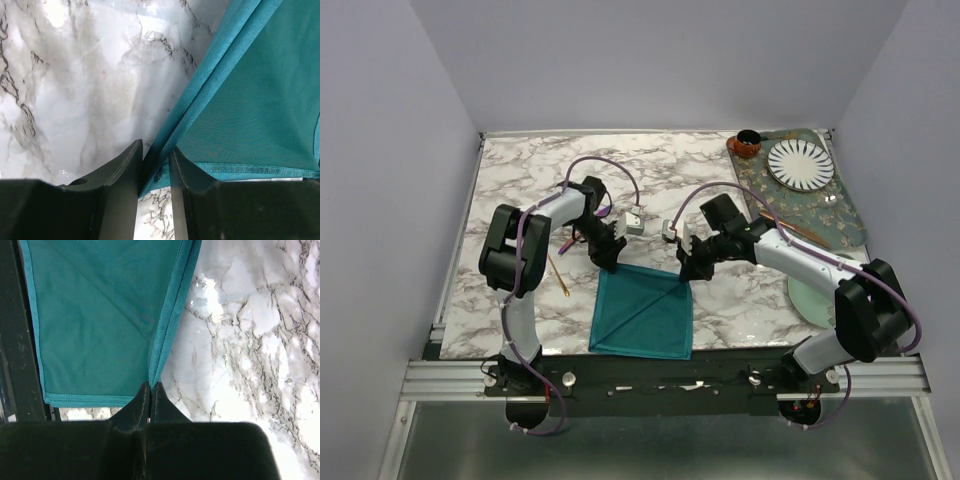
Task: Fold the napkin into a case and place the utensils inside
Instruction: Pick up the upper triangle-folded napkin from the center of the board.
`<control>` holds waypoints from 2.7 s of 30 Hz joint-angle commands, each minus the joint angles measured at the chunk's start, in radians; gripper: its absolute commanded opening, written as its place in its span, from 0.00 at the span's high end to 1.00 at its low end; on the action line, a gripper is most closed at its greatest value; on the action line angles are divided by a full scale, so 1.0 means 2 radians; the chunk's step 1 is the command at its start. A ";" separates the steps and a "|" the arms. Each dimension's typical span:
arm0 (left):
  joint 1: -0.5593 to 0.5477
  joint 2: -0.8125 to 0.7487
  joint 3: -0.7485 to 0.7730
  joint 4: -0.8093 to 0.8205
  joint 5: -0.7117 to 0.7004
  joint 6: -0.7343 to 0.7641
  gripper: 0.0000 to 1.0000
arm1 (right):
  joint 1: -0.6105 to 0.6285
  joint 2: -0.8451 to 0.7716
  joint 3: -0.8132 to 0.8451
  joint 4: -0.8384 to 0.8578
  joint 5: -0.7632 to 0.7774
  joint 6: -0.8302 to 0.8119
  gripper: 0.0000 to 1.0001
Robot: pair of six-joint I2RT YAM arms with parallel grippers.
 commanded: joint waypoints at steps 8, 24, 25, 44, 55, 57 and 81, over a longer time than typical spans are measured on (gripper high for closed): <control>0.013 0.002 -0.014 -0.006 -0.034 -0.006 0.64 | 0.003 -0.013 -0.010 0.009 0.008 0.007 0.99; 0.025 -0.016 0.031 -0.002 0.000 -0.047 1.00 | -0.002 0.002 0.004 0.012 0.055 0.018 0.99; 0.027 -0.022 0.033 -0.003 0.000 -0.051 1.00 | -0.008 0.002 0.007 0.011 0.062 0.021 0.99; 0.034 0.026 0.079 -0.002 0.058 -0.106 0.64 | -0.030 0.015 0.036 -0.002 0.043 0.009 0.99; 0.034 0.053 0.084 0.001 0.037 -0.097 0.57 | -0.030 0.002 0.025 -0.010 0.036 -0.017 0.99; 0.035 0.057 0.084 0.000 0.034 -0.094 0.56 | -0.029 0.000 0.025 -0.011 0.035 -0.020 0.99; 0.025 0.054 0.102 0.000 0.047 -0.072 0.30 | -0.028 -0.027 0.010 -0.015 0.013 -0.049 0.99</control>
